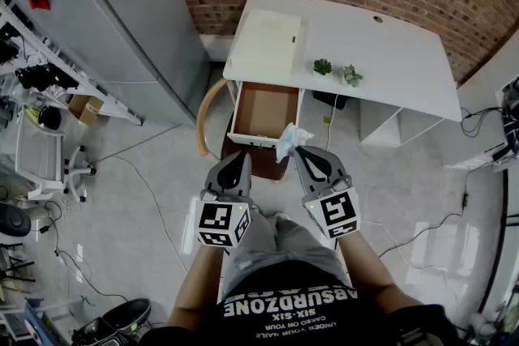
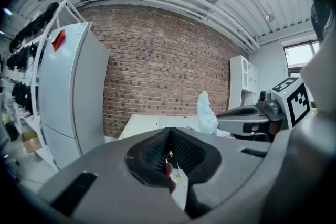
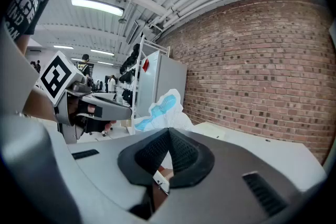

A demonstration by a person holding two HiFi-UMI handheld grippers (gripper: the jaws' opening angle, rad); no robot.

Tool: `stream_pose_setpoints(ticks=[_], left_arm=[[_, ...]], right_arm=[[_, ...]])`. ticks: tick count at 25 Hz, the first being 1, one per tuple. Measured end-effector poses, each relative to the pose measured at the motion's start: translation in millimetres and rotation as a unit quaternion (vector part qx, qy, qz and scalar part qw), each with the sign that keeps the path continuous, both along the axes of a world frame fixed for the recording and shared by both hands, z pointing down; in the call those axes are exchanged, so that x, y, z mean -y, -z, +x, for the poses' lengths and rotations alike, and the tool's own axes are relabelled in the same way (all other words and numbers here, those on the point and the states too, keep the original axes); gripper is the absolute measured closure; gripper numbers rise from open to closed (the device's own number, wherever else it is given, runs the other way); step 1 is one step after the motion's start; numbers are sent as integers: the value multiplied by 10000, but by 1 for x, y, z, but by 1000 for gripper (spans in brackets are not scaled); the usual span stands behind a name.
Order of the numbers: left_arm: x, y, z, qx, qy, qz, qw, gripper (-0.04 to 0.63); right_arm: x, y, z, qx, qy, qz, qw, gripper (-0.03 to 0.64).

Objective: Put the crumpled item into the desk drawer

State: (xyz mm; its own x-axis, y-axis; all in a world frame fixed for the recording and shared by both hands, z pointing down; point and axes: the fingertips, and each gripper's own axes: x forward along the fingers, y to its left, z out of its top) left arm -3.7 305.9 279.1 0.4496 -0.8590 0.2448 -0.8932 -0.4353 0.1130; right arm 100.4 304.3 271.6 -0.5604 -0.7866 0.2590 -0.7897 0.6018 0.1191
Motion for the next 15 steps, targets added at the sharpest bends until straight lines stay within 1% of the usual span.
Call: stream_pose_setpoints(ticks=[8, 15], left_arm=[[15, -9, -1, -35, 58, -38, 10000, 591], [47, -11, -4, -19, 46, -78, 10000, 591]], right_arm=[[20, -4, -1, -23, 61, 57, 10000, 618], [51, -7, -4, -4, 42, 5, 10000, 618]])
